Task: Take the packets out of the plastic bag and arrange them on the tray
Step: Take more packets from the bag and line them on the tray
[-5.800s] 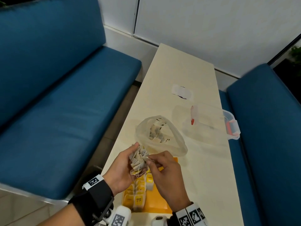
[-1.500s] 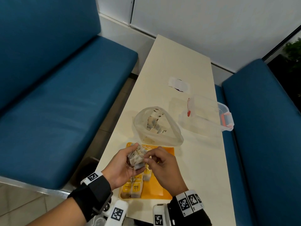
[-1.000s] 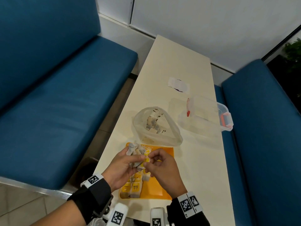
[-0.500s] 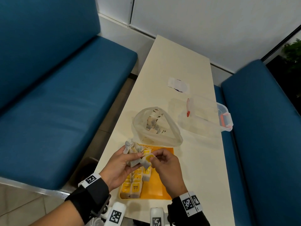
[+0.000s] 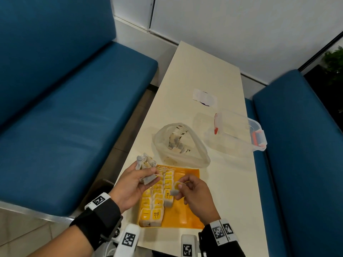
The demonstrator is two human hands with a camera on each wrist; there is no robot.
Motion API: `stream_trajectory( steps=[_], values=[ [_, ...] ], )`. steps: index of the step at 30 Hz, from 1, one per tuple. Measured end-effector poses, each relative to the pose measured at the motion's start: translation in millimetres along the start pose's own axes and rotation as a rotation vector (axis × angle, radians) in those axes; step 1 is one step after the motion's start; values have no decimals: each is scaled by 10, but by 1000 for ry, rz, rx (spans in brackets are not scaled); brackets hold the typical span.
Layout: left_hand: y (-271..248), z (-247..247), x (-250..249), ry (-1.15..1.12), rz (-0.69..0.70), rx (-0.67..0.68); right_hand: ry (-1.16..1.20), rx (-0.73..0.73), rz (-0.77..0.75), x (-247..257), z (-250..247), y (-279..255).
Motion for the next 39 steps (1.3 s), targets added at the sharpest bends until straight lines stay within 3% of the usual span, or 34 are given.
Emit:
stream_trajectory(
  steps=[13, 24, 29, 39],
  values=[
    [-19, -17, 31, 61, 11, 19, -261, 57, 225, -672, 286, 72],
    [4, -72, 57, 144, 23, 4, -242, 84, 250, -692, 414, 158],
    [5, -61, 65, 143, 21, 6, -354, 18, 215, -675, 352, 168],
    [45, -71, 68, 175, 13, 8, -312, -72, 219, -640, 319, 197]
  ],
)
Point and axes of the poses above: each hand's wrist, its own y-axis towards the middle knuckle, its own z-axis out of the palm, x = y × z, the point moved 9 cm from there along y, towards the middle knuckle, and after that the axes turned 10 degrees about z, right-handed, at the moved point
